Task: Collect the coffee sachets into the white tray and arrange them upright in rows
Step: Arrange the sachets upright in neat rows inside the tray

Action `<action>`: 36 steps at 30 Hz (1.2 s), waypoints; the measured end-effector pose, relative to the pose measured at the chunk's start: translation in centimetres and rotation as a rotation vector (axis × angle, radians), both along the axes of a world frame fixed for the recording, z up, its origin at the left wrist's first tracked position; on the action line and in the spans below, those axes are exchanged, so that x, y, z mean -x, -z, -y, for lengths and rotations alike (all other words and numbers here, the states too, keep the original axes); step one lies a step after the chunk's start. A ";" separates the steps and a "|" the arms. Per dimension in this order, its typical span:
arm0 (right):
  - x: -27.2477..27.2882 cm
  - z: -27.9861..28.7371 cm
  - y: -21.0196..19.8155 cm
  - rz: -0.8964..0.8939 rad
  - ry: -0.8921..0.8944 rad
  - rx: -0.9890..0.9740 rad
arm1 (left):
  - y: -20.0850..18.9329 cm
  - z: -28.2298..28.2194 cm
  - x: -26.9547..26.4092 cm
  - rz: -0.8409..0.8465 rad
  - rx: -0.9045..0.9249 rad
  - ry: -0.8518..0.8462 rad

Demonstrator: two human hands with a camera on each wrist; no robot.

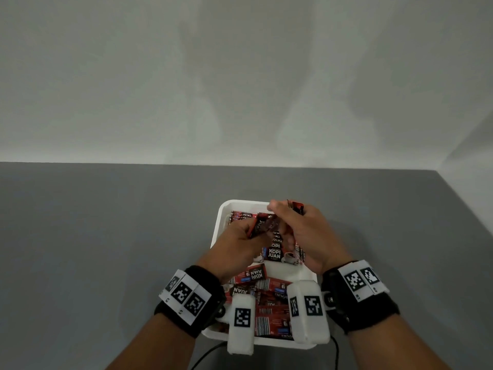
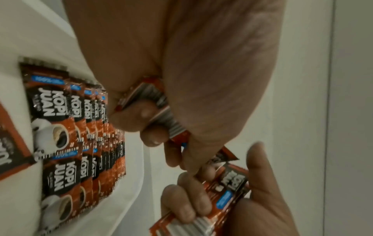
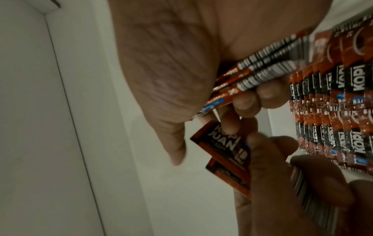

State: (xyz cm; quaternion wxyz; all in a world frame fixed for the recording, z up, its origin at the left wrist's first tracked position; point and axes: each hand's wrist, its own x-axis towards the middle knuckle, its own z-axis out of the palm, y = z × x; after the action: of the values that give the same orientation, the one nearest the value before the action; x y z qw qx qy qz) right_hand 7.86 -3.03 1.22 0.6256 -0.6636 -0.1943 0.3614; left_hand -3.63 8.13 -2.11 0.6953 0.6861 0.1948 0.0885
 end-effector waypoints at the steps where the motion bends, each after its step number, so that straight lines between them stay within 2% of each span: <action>1: -0.1 0.0 0.1 0.028 -0.011 0.009 | -0.1 0.1 -0.1 0.020 -0.050 0.041; 3: -0.3 0.2 0.2 0.061 -0.001 0.018 | -0.1 0.1 -0.1 0.040 0.012 0.007; 6: -1.0 0.9 0.5 0.096 0.039 0.019 | -0.1 -0.8 0.2 0.049 0.243 -0.189; 8: -1.2 1.4 0.7 0.130 0.035 0.022 | 0.1 -1.5 0.2 0.052 0.310 -0.289; 13: -1.1 1.8 1.3 0.215 0.054 0.078 | 0.4 -1.9 0.0 0.088 0.295 -0.390; 15: -1.1 1.7 1.7 0.164 0.128 0.060 | 0.5 -1.7 -0.1 0.102 0.242 -0.428; 17: -1.1 1.4 2.1 0.027 0.229 0.004 | 0.4 -1.3 -0.1 0.135 0.161 -0.463; 19: -0.9 0.8 2.4 -0.126 0.263 -0.049 | 0.5 -0.7 -0.3 0.127 0.041 -0.421; 21: -0.3 -0.1 2.3 -0.248 0.225 -0.115 | 0.7 0.0 -0.6 0.110 -0.052 -0.336; 23: 0.1 -1.0 2.2 -0.278 0.183 -0.155 | 0.8 0.8 -1.0 0.091 -0.110 -0.247; 25: 0.3 -1.7 2.4 -0.219 0.189 -0.108 | 0.7 1.4 -1.2 0.082 -0.100 -0.158; 27: -0.1 -2.0 2.8 -0.178 0.241 -0.052 | 0.5 1.6 -1.2 0.082 0.083 -0.135; 29: -0.3 -1.7 2.9 -0.142 0.223 -0.016 | 0.0 1.4 -0.9 0.071 0.444 -0.159; 31: -0.4 -1.0 2.4 -0.085 0.164 -0.009 | -0.2 0.7 -0.5 0.122 0.688 -0.127; 33: -0.4 -0.5 1.8 -0.069 0.129 -0.034 | 0.2 0.0 -0.3 0.134 0.769 -0.089; 34: -0.4 -0.4 1.5 -0.073 0.108 -0.061 | 0.0 0.0 -0.3 0.117 0.753 -0.088; 36: -0.4 -0.1 0.8 -0.086 0.060 -0.098 | 0.3 -0.2 -0.5 0.073 0.607 -0.116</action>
State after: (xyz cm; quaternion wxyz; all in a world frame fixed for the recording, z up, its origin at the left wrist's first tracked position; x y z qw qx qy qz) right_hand 8.26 -2.89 0.38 0.6755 -0.6216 -0.1649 0.3608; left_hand -3.16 8.28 -2.40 0.8687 0.4314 0.2261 0.0904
